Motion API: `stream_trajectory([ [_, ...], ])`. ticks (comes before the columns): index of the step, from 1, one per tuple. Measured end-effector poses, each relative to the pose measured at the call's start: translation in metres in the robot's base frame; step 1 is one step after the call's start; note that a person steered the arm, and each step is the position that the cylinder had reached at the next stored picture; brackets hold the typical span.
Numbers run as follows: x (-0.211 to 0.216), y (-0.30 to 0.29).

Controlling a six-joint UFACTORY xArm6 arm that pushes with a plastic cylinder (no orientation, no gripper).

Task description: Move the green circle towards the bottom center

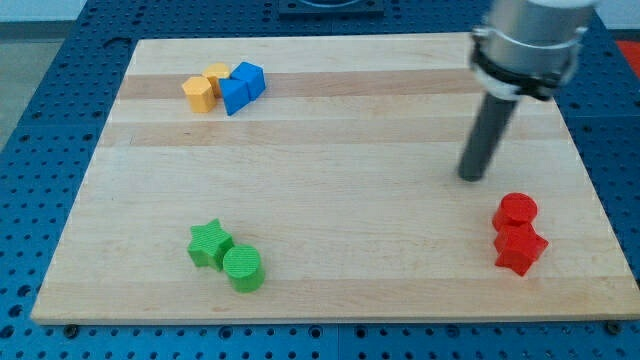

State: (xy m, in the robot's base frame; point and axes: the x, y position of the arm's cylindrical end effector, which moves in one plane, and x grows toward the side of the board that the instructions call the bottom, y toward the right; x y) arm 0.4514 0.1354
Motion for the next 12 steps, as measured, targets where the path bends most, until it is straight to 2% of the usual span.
stream_trajectory([
  [2,0.01,-0.204],
  [3,0.042,-0.277],
  [4,0.084,-0.31],
  [6,0.158,-0.328],
  [7,0.167,-0.292],
  [9,0.135,-0.2],
  [10,0.134,-0.198],
  [11,0.139,-0.266],
  [12,0.125,-0.294],
])
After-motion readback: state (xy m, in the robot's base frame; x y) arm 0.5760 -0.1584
